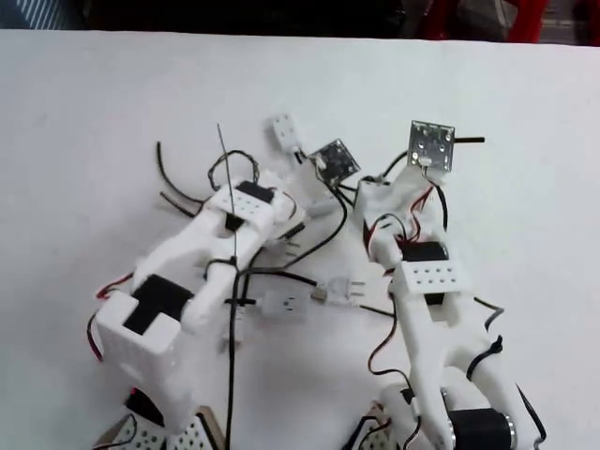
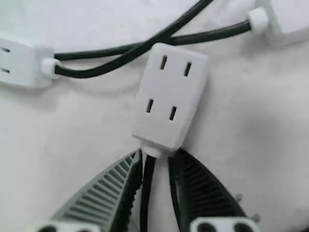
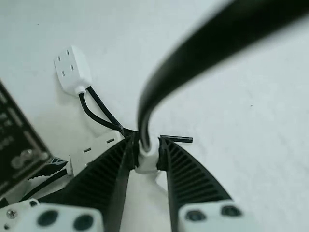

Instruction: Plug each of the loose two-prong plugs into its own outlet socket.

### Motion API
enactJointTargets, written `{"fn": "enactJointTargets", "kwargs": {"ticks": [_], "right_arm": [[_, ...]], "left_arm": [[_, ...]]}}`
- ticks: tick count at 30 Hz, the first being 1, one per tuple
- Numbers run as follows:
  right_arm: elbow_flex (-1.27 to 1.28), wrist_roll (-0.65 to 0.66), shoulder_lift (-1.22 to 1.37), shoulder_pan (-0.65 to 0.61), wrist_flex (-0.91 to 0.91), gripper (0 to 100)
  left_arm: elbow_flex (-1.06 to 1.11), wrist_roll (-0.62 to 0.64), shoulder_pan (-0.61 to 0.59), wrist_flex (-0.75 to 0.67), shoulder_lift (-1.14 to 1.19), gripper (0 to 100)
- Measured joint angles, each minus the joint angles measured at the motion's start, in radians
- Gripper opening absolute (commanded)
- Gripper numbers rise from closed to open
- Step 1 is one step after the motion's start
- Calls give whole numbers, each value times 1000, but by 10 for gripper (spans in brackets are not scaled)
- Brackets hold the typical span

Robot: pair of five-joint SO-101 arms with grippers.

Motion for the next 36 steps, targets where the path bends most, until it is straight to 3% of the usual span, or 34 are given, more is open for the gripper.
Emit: {"fn": "enactJointTargets", "kwargs": {"ticks": [10, 17, 24, 32, 36], "right_arm": [[0, 0, 0, 0, 0, 17], [0, 0, 8, -23, 0, 17], [0, 8, 8, -101, 0, 17], [0, 249, 12, -144, 0, 17], [0, 307, 12, -157, 0, 17]], "left_arm": [[-15, 0, -2, 212, -23, 76], [-14, 140, -3, 356, -147, 261], [-8, 261, -40, 422, -324, 270], [222, 278, -123, 427, -658, 270], [384, 278, -210, 396, -873, 273]]}}
